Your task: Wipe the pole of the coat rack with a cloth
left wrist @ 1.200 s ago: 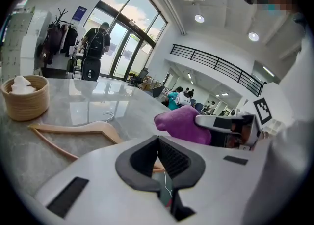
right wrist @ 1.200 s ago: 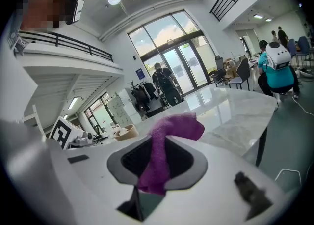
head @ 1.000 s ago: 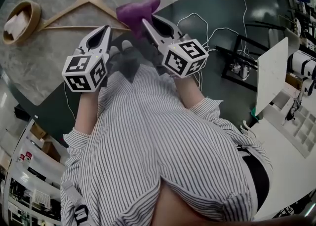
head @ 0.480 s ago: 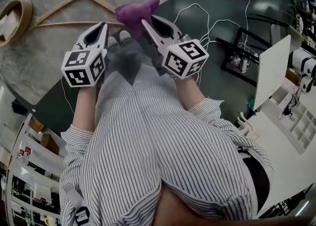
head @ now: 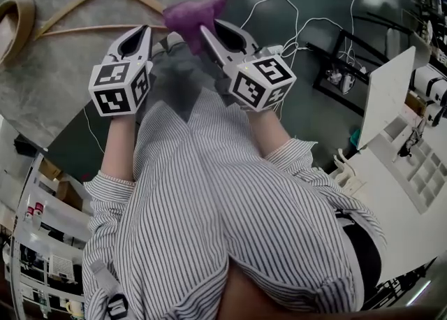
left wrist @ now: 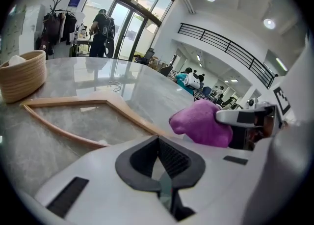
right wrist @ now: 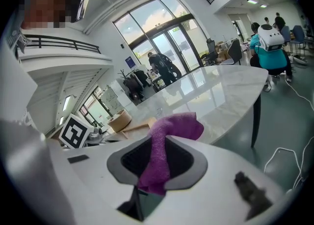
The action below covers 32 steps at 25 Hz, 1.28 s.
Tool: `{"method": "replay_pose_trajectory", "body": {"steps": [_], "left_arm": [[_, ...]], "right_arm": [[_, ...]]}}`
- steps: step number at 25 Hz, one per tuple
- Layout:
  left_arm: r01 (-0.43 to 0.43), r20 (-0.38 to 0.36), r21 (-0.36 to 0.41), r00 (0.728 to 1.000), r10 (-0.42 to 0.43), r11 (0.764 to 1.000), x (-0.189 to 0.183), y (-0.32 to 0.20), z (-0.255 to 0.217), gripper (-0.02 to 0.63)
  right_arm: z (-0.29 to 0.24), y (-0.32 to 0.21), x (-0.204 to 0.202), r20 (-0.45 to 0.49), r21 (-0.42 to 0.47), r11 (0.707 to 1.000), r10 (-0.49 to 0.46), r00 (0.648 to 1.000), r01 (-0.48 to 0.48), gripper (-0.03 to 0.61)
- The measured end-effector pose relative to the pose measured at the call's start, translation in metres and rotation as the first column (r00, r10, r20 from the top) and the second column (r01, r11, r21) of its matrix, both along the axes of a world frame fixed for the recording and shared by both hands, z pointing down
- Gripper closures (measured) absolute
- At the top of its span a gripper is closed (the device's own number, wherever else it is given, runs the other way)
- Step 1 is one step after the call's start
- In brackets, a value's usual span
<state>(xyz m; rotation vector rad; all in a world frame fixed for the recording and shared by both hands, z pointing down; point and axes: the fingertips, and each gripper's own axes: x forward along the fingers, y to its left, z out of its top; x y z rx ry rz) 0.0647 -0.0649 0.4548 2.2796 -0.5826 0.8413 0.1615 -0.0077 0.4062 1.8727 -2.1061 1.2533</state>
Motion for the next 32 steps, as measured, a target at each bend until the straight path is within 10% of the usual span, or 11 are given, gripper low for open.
{"method": "replay_pose_trajectory", "body": {"steps": [32], "left_arm": [[-0.015, 0.054, -0.029, 0.998, 0.016, 0.999, -0.003, -0.013, 0.027, 0.604]], "right_arm": [[0.034, -0.006, -0.014, 0.025, -0.098, 0.995, -0.011, 1.000, 0.013, 0.492]]}}
